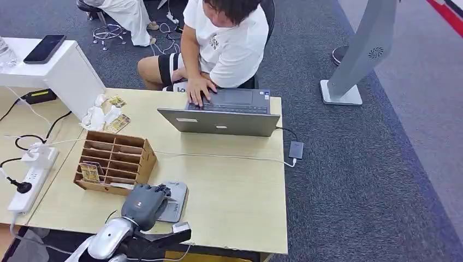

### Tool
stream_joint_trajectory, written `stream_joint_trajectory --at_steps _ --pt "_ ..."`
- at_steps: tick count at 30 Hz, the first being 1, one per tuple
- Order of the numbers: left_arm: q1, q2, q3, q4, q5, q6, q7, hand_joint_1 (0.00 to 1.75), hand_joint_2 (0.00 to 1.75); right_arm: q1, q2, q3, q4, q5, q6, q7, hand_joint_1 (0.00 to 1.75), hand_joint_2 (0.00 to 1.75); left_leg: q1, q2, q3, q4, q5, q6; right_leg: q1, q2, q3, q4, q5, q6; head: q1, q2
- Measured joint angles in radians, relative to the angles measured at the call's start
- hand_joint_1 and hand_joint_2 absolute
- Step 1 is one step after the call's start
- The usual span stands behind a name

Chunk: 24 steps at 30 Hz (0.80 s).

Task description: Pass the card to the sensor for recognition and then transmit it.

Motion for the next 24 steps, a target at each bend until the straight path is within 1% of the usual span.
stream_joint_trajectory --at_steps 1,2,4,6,7,9,11,13,14,21,22,23,24 --pt "-0.008 -0.001 0.0 -0.011 0.01 0.025 -0.01 1.75 1.75 0.0 0.0 0.0 0.0 -0.001 0.0 -0.003 0.0 1.75 0.0 0.0 0.0 0.0 0.0 0.0 0.0 0.0 0.0 0.0 0.0 0.0 0.0 0.0" --pt "-0.02 -0.003 0.002 -0.024 0.018 0.065 -0.022 1.75 1.75 0.001 0.0 0.0 0.0 -0.002 0.0 -0.005 0.0 1.75 0.0 0.0 0.0 0.0 0.0 0.0 0.0 0.0 0.0 0.0 0.0 0.0 0.0 0.0" --pt "-0.06 -0.013 0.009 -0.052 0.026 0.168 -0.053 1.75 1.75 0.0 0.0 0.0 0.0 -0.001 0.004 -0.006 0.0 1.75 0.0 -0.001 0.0 0.0 0.001 0.0 0.0 -0.001 0.0 0.0 0.0 0.0 0.0 0.0" --pt "-0.105 -0.031 0.028 -0.082 0.025 0.256 -0.077 1.75 1.75 -0.001 0.0 0.002 0.0 0.007 0.008 -0.006 0.0 1.75 0.0 -0.002 0.0 0.0 0.001 0.0 0.0 -0.002 0.001 0.0 0.0 0.0 0.0 0.0" --pt "-0.119 -0.036 0.035 -0.093 0.018 0.295 -0.087 1.75 1.75 -0.001 0.0 0.003 0.0 0.01 0.01 -0.007 0.0 1.75 0.0 -0.001 0.0 0.0 0.001 0.0 0.0 -0.001 0.001 0.0 0.001 0.0 0.0 0.0" --pt "-0.149 -0.041 0.058 -0.113 0.005 0.4 -0.103 1.75 1.75 -0.003 0.0 0.007 0.0 0.025 0.019 -0.009 0.0 1.75 0.0 -0.001 0.0 0.0 0.001 0.0 0.0 0.0 0.001 0.0 0.001 0.0 0.0 0.0" --pt "-0.186 -0.043 0.09 -0.125 -0.004 0.472 -0.116 1.75 1.75 -0.008 0.0 0.016 0.0 0.035 0.032 -0.009 0.0 1.75 0.0 -0.001 0.0 0.0 0.001 0.0 0.0 -0.001 0.001 0.0 0.001 0.0 0.0 0.0" --pt "-0.223 -0.046 0.131 -0.129 -0.027 0.53 -0.124 1.75 1.75 -0.012 0.0 0.022 -0.001 0.047 0.045 -0.007 0.0 1.75 0.0 -0.002 0.0 0.0 0.001 -0.001 0.0 -0.001 0.001 0.0 0.001 0.0 0.0 0.0" --pt "-0.239 -0.046 0.147 -0.128 -0.05 0.551 -0.124 1.75 1.75 -0.014 -0.001 0.024 -0.001 0.051 0.049 -0.007 0.0 1.75 0.001 -0.002 0.0 0.0 0.001 -0.001 0.001 -0.001 0.001 0.001 0.001 -0.001 0.0 0.0" --pt "-0.244 -0.046 0.151 -0.128 -0.061 0.558 -0.124 1.75 1.75 -0.014 -0.001 0.025 -0.001 0.052 0.051 -0.006 0.0 1.75 0.001 -0.002 0.0 0.0 0.001 -0.001 0.001 -0.001 0.001 0.001 0.001 -0.001 0.0 0.0" --pt "-0.279 -0.046 0.181 -0.117 -0.134 0.594 -0.119 1.75 1.75 -0.018 -0.002 0.033 -0.002 0.064 0.061 -0.004 0.0 1.75 0.001 -0.002 0.0 0.0 0.001 -0.001 0.001 -0.001 0.001 0.001 0.001 -0.001 0.0 0.0" --pt "-0.292 -0.046 0.193 -0.107 -0.16 0.601 -0.116 1.75 1.75 -0.019 -0.002 0.037 -0.002 0.066 0.066 -0.001 0.0 1.75 0.001 -0.002 0.0 0.0 0.001 -0.001 0.001 -0.001 0.001 0.001 0.001 -0.001 0.0 0.0" --pt "-0.401 -0.041 0.249 0.006 -0.248 0.601 -0.093 1.75 1.75 -0.026 -0.005 0.049 -0.004 0.077 0.082 0.003 0.0 1.75 0.001 -0.002 0.0 0.0 0.002 -0.001 0.001 -0.001 0.001 0.001 0.001 -0.001 0.0 0.0"
